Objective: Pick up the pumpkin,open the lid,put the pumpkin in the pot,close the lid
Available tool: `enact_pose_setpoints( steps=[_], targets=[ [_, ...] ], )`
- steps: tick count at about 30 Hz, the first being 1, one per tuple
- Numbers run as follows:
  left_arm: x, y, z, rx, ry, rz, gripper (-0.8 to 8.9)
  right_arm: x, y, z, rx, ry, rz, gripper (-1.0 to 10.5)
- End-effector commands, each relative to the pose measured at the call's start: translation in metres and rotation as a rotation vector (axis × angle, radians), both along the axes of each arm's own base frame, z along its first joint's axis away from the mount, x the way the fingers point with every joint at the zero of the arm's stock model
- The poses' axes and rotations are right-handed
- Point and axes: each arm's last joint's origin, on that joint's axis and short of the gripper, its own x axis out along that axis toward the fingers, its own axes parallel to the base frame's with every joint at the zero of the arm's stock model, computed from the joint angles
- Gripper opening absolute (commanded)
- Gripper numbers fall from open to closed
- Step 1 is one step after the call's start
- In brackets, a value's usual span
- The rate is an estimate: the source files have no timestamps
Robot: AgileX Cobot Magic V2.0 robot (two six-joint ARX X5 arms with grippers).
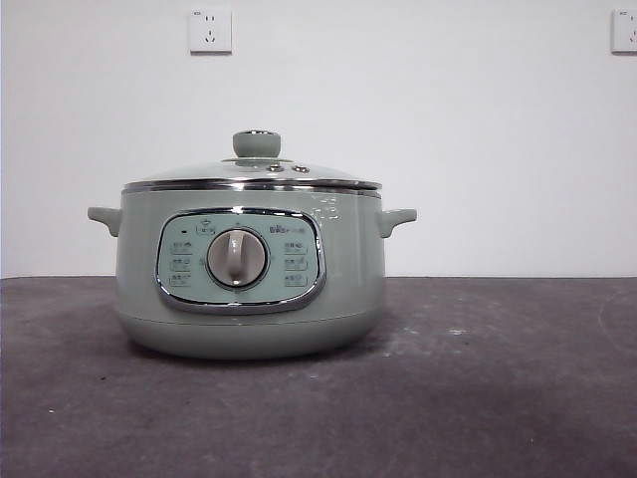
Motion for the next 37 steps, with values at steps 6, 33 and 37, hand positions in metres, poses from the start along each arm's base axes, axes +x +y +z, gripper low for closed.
enact_pose_setpoints(
  steps=[6,33,37],
  targets=[
    [0.0,0.0,-0.005,-0.006,0.018,0.005,-0.04,0.006,-0.002,-0.052,0.077,0.081,-0.095,0.0],
    [0.0,0.0,-0.005,-0.006,0.018,0.005,-0.04,0.008,-0.002,-0.092,0.13,0.345,-0.109,0.0],
    [0.0,0.0,-0.005,-0.006,0.018,0.005,-0.04,0.008,-0.002,-0.092,0.13,0.346,-0.109,0.0]
  ],
)
